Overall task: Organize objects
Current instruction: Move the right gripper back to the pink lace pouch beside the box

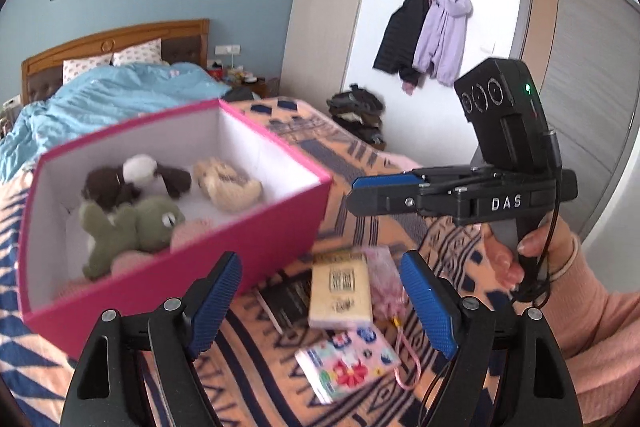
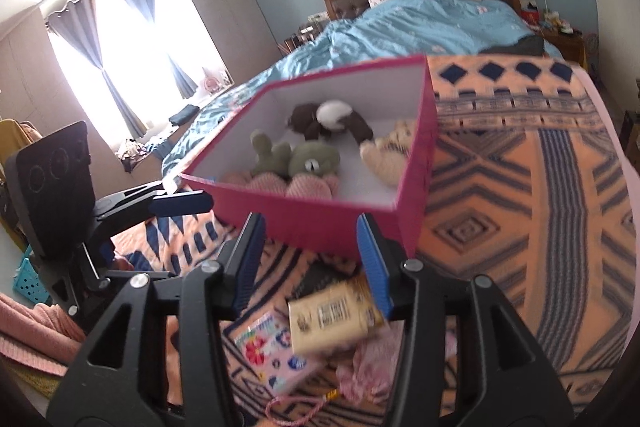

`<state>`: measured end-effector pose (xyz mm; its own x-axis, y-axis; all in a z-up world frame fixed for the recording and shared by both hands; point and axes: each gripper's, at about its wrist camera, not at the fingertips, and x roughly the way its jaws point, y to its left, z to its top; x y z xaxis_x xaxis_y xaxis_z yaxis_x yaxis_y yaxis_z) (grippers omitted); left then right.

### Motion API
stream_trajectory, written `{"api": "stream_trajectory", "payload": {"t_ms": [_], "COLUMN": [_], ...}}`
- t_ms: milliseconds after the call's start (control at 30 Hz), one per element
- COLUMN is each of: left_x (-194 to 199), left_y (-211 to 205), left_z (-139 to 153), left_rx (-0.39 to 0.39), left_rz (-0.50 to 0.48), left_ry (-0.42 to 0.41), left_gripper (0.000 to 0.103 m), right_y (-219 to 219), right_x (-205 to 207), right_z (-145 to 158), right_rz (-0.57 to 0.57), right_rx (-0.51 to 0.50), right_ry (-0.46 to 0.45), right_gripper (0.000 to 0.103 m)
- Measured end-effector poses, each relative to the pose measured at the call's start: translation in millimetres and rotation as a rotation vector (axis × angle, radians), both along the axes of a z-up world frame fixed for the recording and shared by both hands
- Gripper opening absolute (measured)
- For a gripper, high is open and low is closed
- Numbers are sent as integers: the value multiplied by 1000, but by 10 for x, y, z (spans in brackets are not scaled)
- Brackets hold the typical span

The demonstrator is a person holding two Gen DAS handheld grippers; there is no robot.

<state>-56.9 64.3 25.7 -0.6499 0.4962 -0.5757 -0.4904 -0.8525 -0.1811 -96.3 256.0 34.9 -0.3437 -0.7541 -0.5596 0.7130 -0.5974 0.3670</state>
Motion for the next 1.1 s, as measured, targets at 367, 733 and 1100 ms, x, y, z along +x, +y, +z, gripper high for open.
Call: {"api": "stream_trajectory", "payload": {"t_ms": [367,733,1100], "left_x": [48,46,-43], "left_y": [183,287,358], "left_z": [-447,-606,-719], "left_rx": [14,48,87], "left_rz": [-11,-15,-26], "left_ry": [-146,-218,-303], "left_gripper": [83,81,63], "right_y": [170,168,91], "right_x": [57,10,-30], "right_z": [-432,-595,-669], "right_rz": [-55,-79,-68], "right_rx": [37,60,59], "right_ry": [-101,-127,-145], "right_gripper": [50,52,52]}}
